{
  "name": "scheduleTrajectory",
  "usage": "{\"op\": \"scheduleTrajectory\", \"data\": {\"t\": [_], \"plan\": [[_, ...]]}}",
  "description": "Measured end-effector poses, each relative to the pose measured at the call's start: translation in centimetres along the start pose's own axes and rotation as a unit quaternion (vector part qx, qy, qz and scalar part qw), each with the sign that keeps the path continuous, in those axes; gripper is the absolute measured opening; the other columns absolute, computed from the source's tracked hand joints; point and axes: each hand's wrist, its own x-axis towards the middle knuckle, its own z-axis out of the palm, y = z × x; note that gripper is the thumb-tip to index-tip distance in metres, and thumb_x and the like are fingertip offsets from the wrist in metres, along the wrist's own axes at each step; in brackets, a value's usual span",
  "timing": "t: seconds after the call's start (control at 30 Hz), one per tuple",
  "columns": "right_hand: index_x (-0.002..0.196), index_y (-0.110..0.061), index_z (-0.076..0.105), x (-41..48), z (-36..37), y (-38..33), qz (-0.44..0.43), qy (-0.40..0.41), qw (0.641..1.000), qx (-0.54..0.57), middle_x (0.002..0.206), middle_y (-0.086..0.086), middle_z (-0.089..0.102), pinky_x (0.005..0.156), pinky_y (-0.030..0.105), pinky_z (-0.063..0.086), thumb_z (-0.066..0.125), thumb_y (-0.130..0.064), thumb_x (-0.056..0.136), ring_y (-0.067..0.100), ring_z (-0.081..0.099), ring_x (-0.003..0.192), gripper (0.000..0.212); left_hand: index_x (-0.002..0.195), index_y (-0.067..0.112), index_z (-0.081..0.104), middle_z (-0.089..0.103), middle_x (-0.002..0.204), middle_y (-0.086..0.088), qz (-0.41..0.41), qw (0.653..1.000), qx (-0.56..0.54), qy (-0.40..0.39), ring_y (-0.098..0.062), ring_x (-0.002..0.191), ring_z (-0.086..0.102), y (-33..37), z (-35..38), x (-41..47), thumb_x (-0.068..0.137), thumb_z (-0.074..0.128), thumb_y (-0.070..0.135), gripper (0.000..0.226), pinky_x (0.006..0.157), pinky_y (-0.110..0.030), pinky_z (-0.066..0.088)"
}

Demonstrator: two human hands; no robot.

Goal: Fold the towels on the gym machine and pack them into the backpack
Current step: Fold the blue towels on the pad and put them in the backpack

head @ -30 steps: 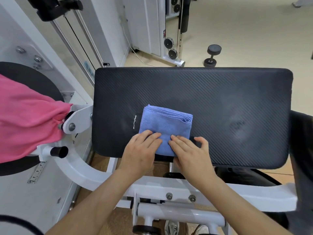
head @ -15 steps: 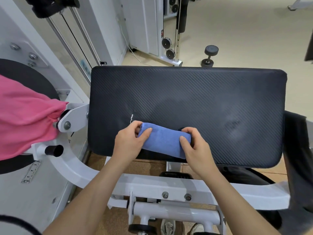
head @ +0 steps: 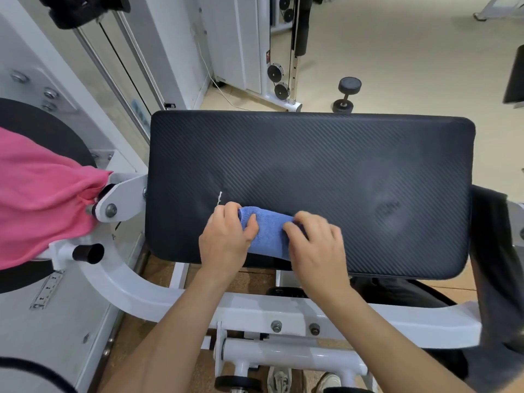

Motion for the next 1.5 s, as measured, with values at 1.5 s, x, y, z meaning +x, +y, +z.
{"op": "scheduleTrajectory", "data": {"t": [1.5], "plan": [[0.118, -0.013, 0.059, -27.0, -23.4, 22.8, 0.489, -0.063, 0.703, 0.513, 0.105, 0.007, 0.072, 0.067, 0.026, 0.057, 0.067, -0.008, 0.088, 0.023, 0.071, 0.094, 0.031, 0.113, 0.025, 0.058, 0.068, 0.113, 0.0, -0.158, 0.78, -0.417, -0.438, -0.017, 0.101, 0.068, 29.3, 12.4, -29.9, 0.064, 0.083, 0.047, 0.059, 0.092, -0.041, 0.055]]}}
